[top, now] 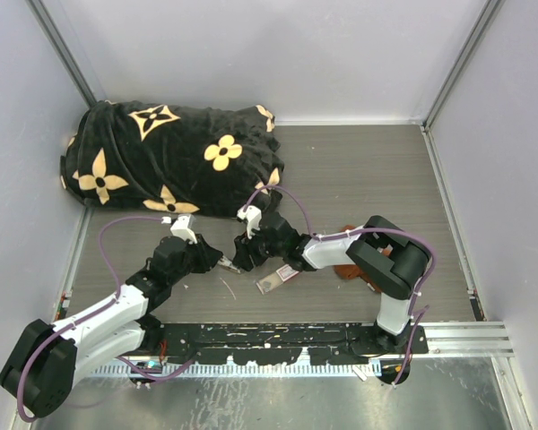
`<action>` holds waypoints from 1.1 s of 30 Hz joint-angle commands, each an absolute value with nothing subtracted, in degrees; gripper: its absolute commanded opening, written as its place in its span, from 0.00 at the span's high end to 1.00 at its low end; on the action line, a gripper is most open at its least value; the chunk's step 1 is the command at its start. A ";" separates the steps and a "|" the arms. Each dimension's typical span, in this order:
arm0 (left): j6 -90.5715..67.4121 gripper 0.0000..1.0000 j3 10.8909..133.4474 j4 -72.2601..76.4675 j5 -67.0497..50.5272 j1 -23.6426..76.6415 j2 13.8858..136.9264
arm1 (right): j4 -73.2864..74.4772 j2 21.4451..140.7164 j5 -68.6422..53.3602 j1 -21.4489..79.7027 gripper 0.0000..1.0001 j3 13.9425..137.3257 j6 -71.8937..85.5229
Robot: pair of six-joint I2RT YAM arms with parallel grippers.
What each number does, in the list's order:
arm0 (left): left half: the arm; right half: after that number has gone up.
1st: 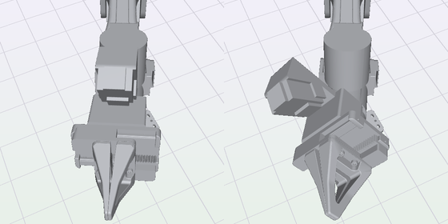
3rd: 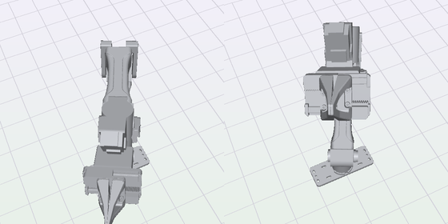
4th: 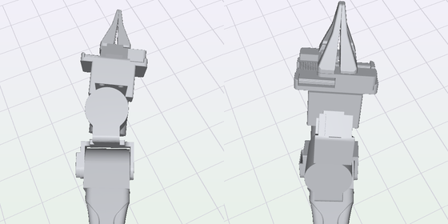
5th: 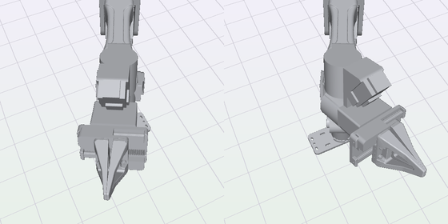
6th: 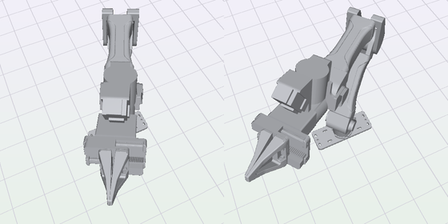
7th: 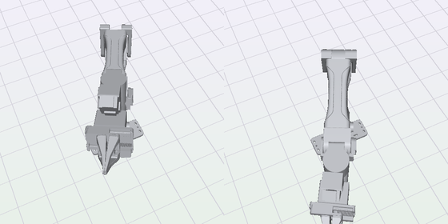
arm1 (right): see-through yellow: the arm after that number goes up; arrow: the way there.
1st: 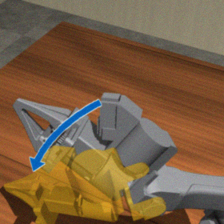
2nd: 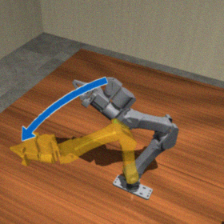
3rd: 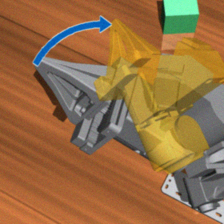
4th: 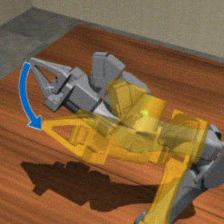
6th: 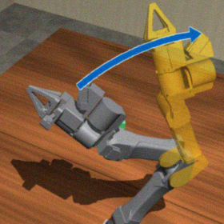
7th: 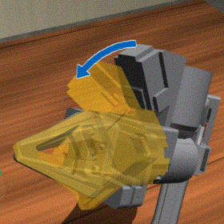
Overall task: Load the staples into the stapler
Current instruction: Adjust the staple in the stapler.
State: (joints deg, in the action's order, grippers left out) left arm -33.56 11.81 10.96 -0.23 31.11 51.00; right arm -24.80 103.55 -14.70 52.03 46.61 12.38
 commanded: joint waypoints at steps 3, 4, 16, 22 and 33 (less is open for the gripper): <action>-32.76 1.00 12.21 14.24 0.35 31.20 51.16 | -27.25 104.40 -15.21 52.29 0.42 47.38 11.61; -32.75 1.00 12.18 14.19 0.29 31.20 51.10 | -27.25 104.64 -15.16 52.29 0.41 47.19 11.67; -32.42 1.00 12.26 13.96 0.24 31.20 50.77 | -25.64 103.98 -12.14 52.62 0.42 46.40 10.92; -31.46 0.64 12.86 12.08 0.56 31.21 48.54 | -25.14 99.28 -14.91 51.40 0.36 46.97 12.88; -31.07 0.14 17.43 -0.41 6.09 31.14 38.95 | -20.43 83.37 -14.40 45.44 0.21 39.68 16.02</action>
State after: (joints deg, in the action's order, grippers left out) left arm -31.75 12.67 4.75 2.57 31.11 42.04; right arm -22.63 89.45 -15.68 47.20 42.06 14.48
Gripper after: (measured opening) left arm 0.828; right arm 0.788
